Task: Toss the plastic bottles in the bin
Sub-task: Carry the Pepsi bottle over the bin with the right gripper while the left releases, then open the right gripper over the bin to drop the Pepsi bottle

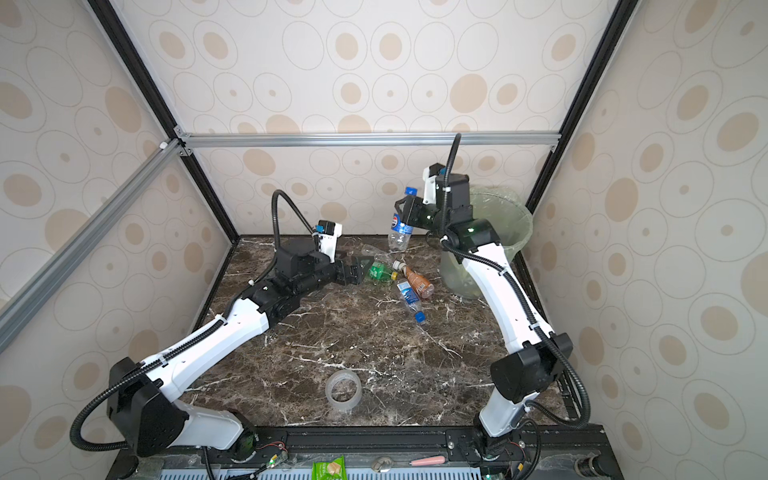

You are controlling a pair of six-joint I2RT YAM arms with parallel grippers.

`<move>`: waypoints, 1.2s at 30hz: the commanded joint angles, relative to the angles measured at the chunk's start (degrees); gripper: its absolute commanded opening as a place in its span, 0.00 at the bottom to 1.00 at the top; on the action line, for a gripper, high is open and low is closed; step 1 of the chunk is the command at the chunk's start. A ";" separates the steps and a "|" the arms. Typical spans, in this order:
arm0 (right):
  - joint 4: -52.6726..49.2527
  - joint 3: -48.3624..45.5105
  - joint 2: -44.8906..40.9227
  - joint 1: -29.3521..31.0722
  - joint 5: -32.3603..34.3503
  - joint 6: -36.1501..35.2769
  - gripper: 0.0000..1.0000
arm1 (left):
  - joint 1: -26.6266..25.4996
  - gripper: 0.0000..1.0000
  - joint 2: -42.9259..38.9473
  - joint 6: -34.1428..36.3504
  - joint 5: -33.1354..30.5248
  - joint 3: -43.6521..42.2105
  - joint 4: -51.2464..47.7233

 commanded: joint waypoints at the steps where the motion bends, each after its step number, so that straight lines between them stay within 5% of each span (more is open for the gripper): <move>1: -6.87 6.72 -4.26 0.01 9.42 -10.40 0.45 | -2.55 0.99 3.93 4.82 1.15 9.00 0.81; 10: -5.58 14.49 -9.80 -0.01 21.95 -24.51 0.45 | -9.30 0.99 15.37 11.03 1.50 28.17 0.21; 17: -1.95 11.83 -10.72 -1.11 28.12 -30.51 0.46 | -10.28 0.99 16.89 11.92 0.79 29.28 0.51; 21: 0.43 3.60 -7.37 -9.81 26.22 -26.51 0.48 | -10.38 0.99 16.48 12.25 -0.18 27.76 -0.46; 22: -0.90 2.98 -5.25 -12.21 25.26 -24.31 0.52 | -10.38 0.99 16.32 12.30 -0.37 27.44 -0.67; 24: -6.86 4.89 -0.46 -15.95 25.19 -20.34 0.79 | -10.36 0.99 15.56 12.45 -1.01 26.50 -1.26; 27: -8.09 4.79 -0.83 -15.64 28.87 -20.70 1.00 | -10.38 0.99 13.94 12.81 -2.10 23.78 -1.03; 36: -6.48 4.05 -4.01 -15.57 27.43 -20.41 1.00 | -10.37 0.99 13.12 11.48 -2.18 20.41 -0.02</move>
